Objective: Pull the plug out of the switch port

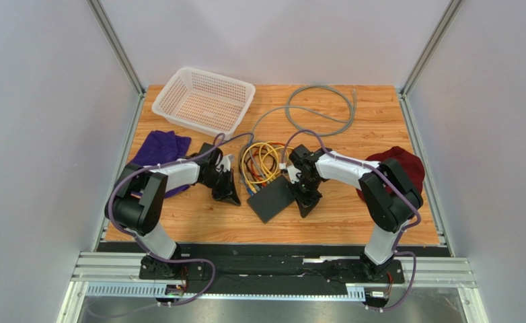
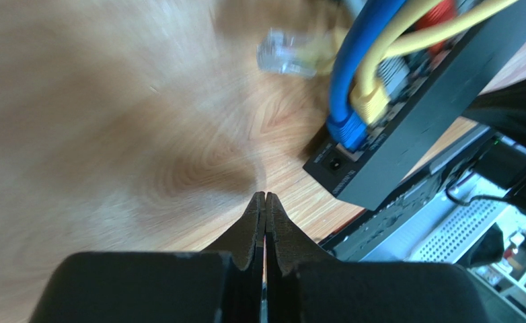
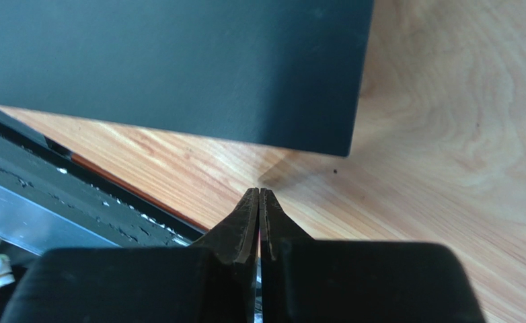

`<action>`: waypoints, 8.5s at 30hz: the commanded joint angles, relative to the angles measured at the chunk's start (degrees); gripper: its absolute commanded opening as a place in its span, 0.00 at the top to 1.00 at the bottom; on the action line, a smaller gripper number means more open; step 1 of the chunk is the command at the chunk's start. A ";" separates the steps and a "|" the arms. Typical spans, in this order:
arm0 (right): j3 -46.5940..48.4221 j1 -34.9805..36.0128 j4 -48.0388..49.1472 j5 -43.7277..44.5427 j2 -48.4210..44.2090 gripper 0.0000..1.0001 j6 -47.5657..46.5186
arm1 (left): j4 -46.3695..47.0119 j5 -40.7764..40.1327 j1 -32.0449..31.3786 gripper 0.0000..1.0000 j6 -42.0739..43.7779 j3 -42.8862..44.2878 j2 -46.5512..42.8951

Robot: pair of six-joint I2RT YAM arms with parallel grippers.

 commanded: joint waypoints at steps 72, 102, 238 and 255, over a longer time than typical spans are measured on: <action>37.34 -7.52 -1.91 -21.12 27.97 0.70 -14.55 | 20.38 2.85 -22.02 0.71 26.24 7.95 7.02; 31.03 -9.79 -4.72 1.89 0.14 0.39 -8.49 | 10.96 6.63 -8.05 0.56 28.27 29.83 -1.80; -6.52 -10.85 24.72 -12.25 -4.64 0.65 -5.76 | -25.59 27.80 -12.09 1.00 37.23 59.45 44.72; -6.43 -10.85 24.72 -11.64 -4.46 0.65 -5.50 | -30.42 28.69 -11.56 1.00 41.01 62.43 44.81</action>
